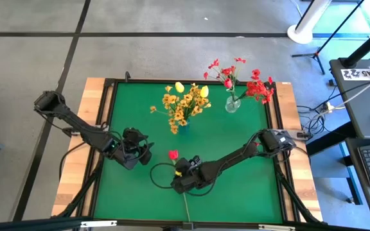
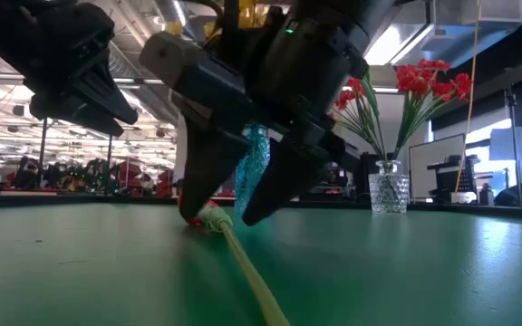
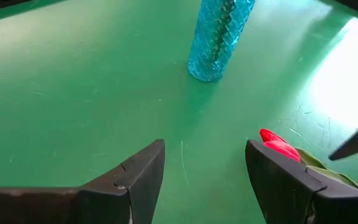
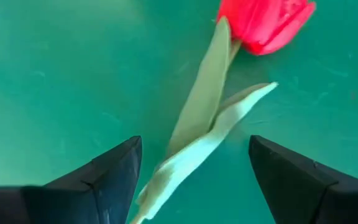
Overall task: Sort flowers into vase by color
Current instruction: Put the red flower into the transparent vase
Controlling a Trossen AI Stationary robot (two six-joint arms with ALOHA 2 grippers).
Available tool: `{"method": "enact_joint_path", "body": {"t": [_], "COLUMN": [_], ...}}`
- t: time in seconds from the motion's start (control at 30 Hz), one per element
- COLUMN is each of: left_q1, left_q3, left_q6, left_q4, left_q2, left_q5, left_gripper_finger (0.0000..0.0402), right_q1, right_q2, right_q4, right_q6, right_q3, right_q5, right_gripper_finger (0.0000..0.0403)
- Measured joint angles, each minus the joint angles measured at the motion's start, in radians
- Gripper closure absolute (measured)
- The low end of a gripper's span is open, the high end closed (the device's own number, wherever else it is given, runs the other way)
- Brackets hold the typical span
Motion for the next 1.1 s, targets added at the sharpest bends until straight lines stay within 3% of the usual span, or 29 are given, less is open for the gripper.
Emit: {"method": "enact_joint_path", "body": {"t": [0.23, 0.33, 0.73, 0.93, 1.1], "left_q1": [0.0, 0.0, 0.0, 0.0, -0.001], "left_q3": [0.0, 0.0, 0.0, 0.0, 0.0], "left_q6": [0.0, 0.0, -0.006, -0.006, -0.006], "left_q4": [-0.004, -0.003, -0.003, -0.003, -0.005], "left_q2": [0.0, 0.0, 0.0, 0.0, 0.0], "left_q5": [-0.001, 0.0, 0.0, 0.0, 0.01], "left_gripper_finger": [0.0183, 0.0183, 0.0183, 0.0183, 0.0183], "right_q1": [0.0, 0.001, -0.001, 0.014, 0.068], "right_q2": [0.009, 0.009, -0.005, -0.027, -0.097], "right_q4": [-0.033, -0.071, -0.13, -0.144, -0.151], "right_q6": [-0.004, -0.01, -0.213, -0.333, -0.404], "right_q3": [-0.004, -0.003, 0.003, 0.064, 0.079], "right_q5": [-0.023, -0.03, -0.116, -0.101, 0.112], "right_gripper_finger": [0.0111, 0.0136, 0.0386, 0.0387, 0.039]}}
